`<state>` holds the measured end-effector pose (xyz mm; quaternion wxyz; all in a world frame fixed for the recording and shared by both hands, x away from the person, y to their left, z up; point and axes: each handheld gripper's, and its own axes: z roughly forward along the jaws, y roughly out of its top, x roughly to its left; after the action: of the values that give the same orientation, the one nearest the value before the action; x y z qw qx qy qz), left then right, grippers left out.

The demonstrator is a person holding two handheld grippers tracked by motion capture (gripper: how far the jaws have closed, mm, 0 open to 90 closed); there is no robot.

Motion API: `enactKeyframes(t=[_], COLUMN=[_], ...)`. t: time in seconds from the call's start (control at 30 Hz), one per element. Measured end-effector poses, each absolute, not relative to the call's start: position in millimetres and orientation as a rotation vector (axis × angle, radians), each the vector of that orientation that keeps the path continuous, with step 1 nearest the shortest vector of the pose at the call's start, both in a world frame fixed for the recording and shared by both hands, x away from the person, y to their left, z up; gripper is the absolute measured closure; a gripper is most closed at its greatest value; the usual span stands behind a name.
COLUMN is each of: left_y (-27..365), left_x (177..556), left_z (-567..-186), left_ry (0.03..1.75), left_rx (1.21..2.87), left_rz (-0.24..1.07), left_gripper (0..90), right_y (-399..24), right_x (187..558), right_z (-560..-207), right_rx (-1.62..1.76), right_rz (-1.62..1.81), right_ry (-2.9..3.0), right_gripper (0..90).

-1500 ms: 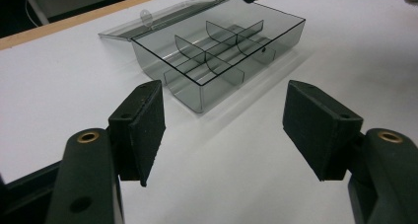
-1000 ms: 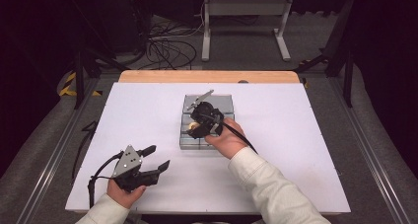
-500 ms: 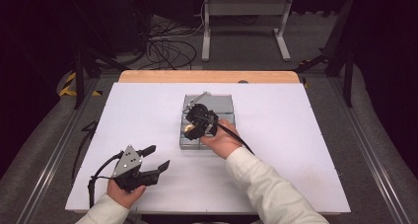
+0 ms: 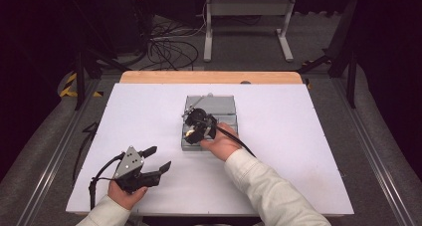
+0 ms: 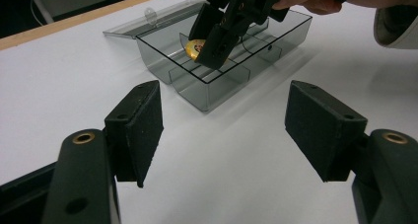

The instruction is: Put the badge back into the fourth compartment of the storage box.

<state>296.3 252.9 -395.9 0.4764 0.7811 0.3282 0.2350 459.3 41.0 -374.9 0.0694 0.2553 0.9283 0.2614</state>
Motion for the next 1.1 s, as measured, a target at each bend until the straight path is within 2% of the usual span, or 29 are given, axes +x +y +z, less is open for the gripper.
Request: enactKeyframes(t=[0.83, 1.1], left_y=[252.1, 252.6], left_x=[297.6, 299.0], left_z=[-397.3, -397.9], left_ry=[0.813, 0.815], left_rx=[1.915, 1.916], left_rz=[0.569, 0.577], left_gripper=[31.3, 31.3], right_y=[43.7, 40.8], right_x=[463.3, 464.6], right_z=[-384.8, -381.9], right_rx=[0.817, 0.836], right_rz=[0.744, 0.770], right_ry=[2.853, 2.849], right_gripper=[46.3, 42.4])
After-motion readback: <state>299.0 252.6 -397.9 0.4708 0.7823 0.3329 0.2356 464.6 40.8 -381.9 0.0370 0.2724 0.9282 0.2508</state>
